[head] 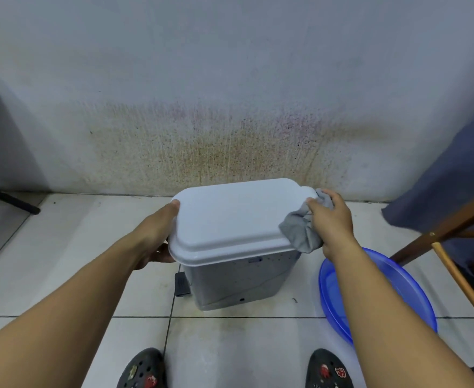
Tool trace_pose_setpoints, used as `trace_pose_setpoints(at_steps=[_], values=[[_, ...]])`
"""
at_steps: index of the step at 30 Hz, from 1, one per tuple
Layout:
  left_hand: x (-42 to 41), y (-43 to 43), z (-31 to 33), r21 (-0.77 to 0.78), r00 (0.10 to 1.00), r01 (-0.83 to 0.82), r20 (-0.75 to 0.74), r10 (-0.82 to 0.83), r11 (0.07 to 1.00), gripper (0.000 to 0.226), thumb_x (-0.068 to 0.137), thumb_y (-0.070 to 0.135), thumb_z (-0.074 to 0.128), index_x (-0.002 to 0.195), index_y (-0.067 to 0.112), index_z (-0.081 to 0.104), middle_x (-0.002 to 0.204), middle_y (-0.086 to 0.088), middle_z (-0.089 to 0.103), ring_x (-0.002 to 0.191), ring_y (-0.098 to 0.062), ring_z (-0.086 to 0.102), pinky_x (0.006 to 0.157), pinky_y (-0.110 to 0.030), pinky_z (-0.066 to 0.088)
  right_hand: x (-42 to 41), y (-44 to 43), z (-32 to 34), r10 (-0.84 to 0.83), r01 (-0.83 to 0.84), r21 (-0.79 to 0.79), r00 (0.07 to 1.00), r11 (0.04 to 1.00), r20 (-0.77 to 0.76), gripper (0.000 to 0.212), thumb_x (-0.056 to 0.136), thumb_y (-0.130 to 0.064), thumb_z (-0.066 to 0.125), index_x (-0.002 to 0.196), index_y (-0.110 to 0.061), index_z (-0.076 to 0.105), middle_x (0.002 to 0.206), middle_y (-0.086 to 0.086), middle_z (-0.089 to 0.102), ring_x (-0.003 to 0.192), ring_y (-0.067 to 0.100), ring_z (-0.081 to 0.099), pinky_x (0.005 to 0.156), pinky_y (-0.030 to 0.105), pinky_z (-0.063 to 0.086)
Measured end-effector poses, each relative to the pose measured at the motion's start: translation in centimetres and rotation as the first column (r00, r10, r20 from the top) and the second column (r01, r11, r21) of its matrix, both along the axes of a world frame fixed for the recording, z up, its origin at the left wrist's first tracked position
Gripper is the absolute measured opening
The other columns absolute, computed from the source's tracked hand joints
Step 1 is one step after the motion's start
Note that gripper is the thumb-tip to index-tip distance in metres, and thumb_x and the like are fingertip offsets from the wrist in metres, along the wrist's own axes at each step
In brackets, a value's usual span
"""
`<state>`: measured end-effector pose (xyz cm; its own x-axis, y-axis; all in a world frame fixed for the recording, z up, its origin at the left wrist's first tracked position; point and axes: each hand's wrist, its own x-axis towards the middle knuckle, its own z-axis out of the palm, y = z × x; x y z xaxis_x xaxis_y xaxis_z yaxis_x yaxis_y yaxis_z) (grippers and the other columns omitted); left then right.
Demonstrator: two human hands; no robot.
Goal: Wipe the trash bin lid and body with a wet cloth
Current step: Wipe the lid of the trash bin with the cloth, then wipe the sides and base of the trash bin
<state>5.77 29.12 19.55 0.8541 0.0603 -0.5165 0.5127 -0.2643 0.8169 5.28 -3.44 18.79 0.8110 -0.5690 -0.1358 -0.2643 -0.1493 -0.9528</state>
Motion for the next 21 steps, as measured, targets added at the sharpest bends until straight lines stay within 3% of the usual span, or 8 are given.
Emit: trace_pose_setpoints(at_steps=[3, 7, 14, 17, 19, 21], values=[[2.0, 0.1, 0.1, 0.056, 1.000, 0.011, -0.015, -0.010, 0.998, 0.063, 0.103, 0.070, 0.035, 0.108, 0.017, 0.069, 0.082, -0.005, 0.067, 0.065, -0.021, 0.062, 0.056, -0.031, 0.056, 0.9, -0.8, 0.1, -0.020, 0.017, 0.223, 1.000, 0.975, 0.010, 0.031, 0.084, -0.022, 0.072, 0.112, -0.033, 0.066, 0.111, -0.004, 0.070, 0.097, 0.017, 0.069, 0.087, 0.038, 0.059], [5.7, 0.3, 1.4, 0.103, 0.999, 0.019, -0.053, -0.013, 0.994, 0.056, 0.105, 0.066, 0.039, 0.097, 0.016, 0.064, 0.076, -0.005, 0.056, 0.062, -0.022, 0.052, 0.054, -0.029, 0.052, 3.3, -1.1, 0.6, -0.026, 0.024, 0.232, 1.000, 0.972, 0.009, 0.027, 0.087, -0.019, 0.070, 0.113, -0.023, 0.066, 0.108, 0.001, 0.071, 0.095, 0.018, 0.070, 0.084, 0.036, 0.059], [10.0, 0.3, 1.4, -0.007, 0.993, 0.089, -0.082, -0.089, 0.996, 0.035, 0.093, 0.058, 0.069, 0.102, 0.024, 0.065, 0.079, 0.000, 0.055, 0.069, -0.015, 0.050, 0.050, -0.022, 0.049, 7.9, -0.9, 0.9, -0.024, 0.021, 0.249, 1.000, 0.968, 0.010, 0.025, 0.093, -0.016, 0.059, 0.117, -0.017, 0.062, 0.113, 0.002, 0.067, 0.097, 0.020, 0.067, 0.073, 0.031, 0.055], [12.0, -0.2, 0.9, -0.029, 0.997, 0.043, -0.065, -0.045, 0.999, 0.032, 0.093, 0.054, 0.072, 0.095, 0.024, 0.063, 0.076, 0.002, 0.054, 0.064, -0.012, 0.050, 0.045, -0.018, 0.046, 8.3, 0.0, 0.1, -0.136, 0.128, 0.135, 0.989, 0.983, 0.056, 0.039, 0.098, -0.019, 0.050, 0.136, -0.021, 0.045, 0.124, -0.006, 0.057, 0.102, 0.018, 0.060, 0.081, 0.033, 0.051], [13.1, -0.3, 0.5, -0.048, 0.997, 0.000, -0.081, -0.004, 0.999, 0.032, 0.091, 0.053, 0.074, 0.090, 0.024, 0.061, 0.068, 0.004, 0.053, 0.054, -0.010, 0.048, 0.043, -0.017, 0.042, 7.3, 1.2, -1.6, -0.243, 0.253, -0.070, 0.962, 0.965, 0.124, 0.046, 0.098, -0.022, 0.046, 0.143, -0.023, 0.037, 0.131, 0.000, 0.055, 0.112, 0.026, 0.058, 0.091, 0.036, 0.049], [14.0, -0.4, 0.1, -0.075, 0.996, -0.033, -0.091, 0.026, 0.997, 0.032, 0.090, 0.052, 0.076, 0.088, 0.024, 0.060, 0.060, 0.006, 0.051, 0.048, -0.009, 0.045, 0.042, -0.017, 0.038, 5.6, 3.0, -4.0, -0.213, 0.281, -0.237, 0.937, 0.930, 0.277, 0.054, 0.096, -0.024, 0.046, 0.149, -0.023, 0.032, 0.148, 0.005, 0.048, 0.130, 0.028, 0.050, 0.106, 0.041, 0.043]])
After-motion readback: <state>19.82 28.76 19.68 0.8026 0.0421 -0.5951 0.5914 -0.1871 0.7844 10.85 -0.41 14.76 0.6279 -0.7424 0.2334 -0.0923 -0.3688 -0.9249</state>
